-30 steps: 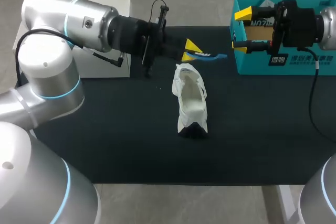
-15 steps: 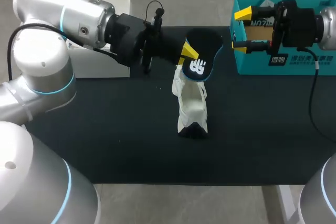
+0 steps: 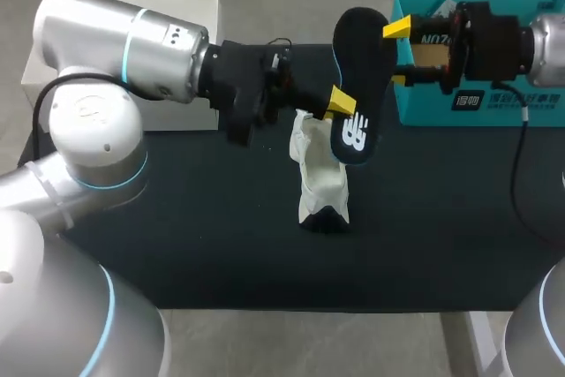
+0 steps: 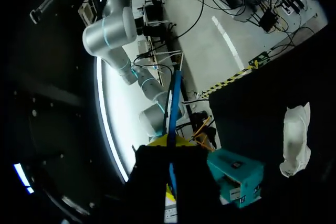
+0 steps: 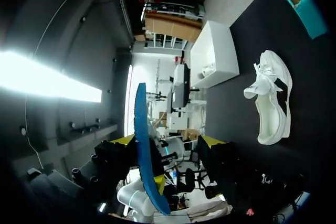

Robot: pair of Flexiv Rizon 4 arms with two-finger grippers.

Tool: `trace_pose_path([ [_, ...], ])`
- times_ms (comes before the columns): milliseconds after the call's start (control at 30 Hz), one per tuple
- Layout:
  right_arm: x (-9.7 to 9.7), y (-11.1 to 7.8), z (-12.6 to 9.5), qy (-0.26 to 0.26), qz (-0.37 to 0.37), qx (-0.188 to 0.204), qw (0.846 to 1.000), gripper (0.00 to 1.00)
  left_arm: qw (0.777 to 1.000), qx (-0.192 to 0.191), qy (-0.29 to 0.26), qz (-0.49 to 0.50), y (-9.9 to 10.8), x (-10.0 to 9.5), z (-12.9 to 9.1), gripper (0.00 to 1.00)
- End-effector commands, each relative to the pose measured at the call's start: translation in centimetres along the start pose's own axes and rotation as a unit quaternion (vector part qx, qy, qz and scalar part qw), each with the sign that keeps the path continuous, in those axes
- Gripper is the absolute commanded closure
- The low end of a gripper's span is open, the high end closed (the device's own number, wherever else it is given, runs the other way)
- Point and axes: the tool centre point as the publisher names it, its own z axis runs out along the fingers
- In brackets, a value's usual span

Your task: Take the shoe out of the shoebox, open the shoe tongue, remove and reinsert the insole, then place the shoe into the shoebox

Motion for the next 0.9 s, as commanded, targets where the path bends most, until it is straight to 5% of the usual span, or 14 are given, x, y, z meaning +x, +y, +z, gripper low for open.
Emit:
trace_pose_path([
  [33, -0.1, -0.2, 0.4, 0.002, 0.000, -0.004, 1.000, 0.56, 0.995, -0.091, -0.020, 0.025, -0.9, 0.0, 1.0, 1.00],
  [500, 0.5, -1.0, 0.8, 0.011, -0.007, -0.002, 1.000, 0.54, 0.992, -0.096, -0.017, -0.082, -0.7, 0.4, 2.1, 1.00],
  [900, 0.4, -1.6, 1.3, 0.019, 0.001, 0.015, 1.000, 0.58, 0.994, -0.080, -0.022, -0.078, -0.1, 1.1, 2.4, 1.00],
])
